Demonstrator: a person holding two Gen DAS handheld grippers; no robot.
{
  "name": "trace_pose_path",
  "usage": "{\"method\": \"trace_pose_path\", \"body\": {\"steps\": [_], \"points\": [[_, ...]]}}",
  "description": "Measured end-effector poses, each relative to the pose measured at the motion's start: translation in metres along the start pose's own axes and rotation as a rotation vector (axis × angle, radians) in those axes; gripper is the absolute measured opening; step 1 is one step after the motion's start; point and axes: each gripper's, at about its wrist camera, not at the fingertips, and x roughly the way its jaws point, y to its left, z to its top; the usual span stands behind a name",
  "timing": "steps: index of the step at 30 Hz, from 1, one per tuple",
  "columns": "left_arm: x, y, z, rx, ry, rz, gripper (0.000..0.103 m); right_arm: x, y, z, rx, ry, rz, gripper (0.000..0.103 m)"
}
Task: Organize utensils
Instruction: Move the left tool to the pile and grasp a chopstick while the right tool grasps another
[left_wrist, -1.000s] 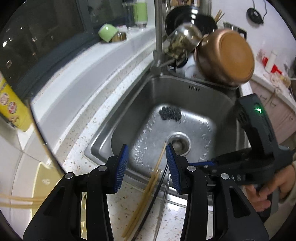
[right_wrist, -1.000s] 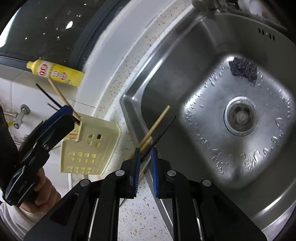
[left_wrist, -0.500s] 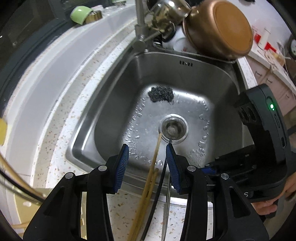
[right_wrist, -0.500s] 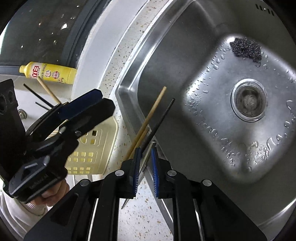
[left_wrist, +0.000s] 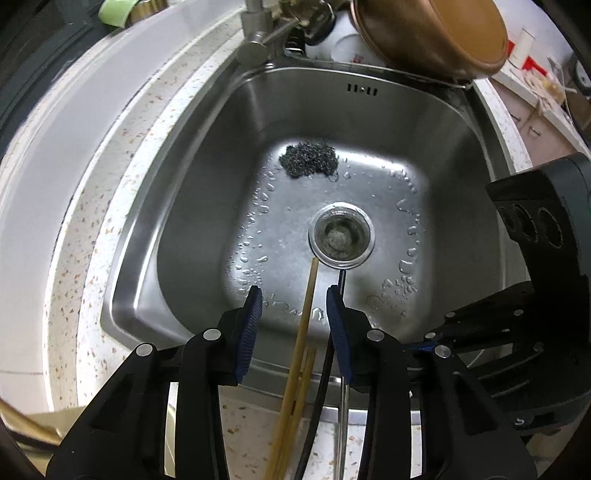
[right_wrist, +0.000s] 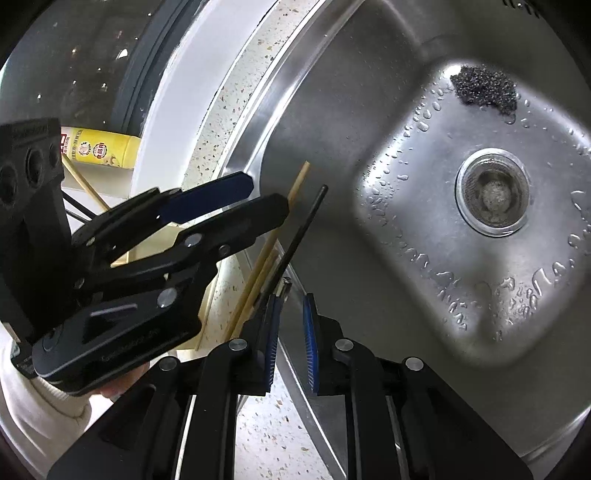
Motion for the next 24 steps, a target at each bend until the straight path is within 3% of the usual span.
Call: {"method": "trace_pose_path", "body": {"steps": [10,21,24], "points": [[0.014,0.001,0.005,0.006,0.049,-0.041,0.006,-0.001,-0.006,0.001,-0.012,0.007,-0.009,0.012],[-0.012,0.013,-0.001,-0.022,-0.007,0.013,0.004,0.005,-0.002,0.005,-0.010,0.009,-0.001,0.012],[-0.024,0.019,-0.001,-0.034,-0.029,0.023,0.004,0.004,-0.001,0.006,0.001,0.001,0.009,0.021]]}}
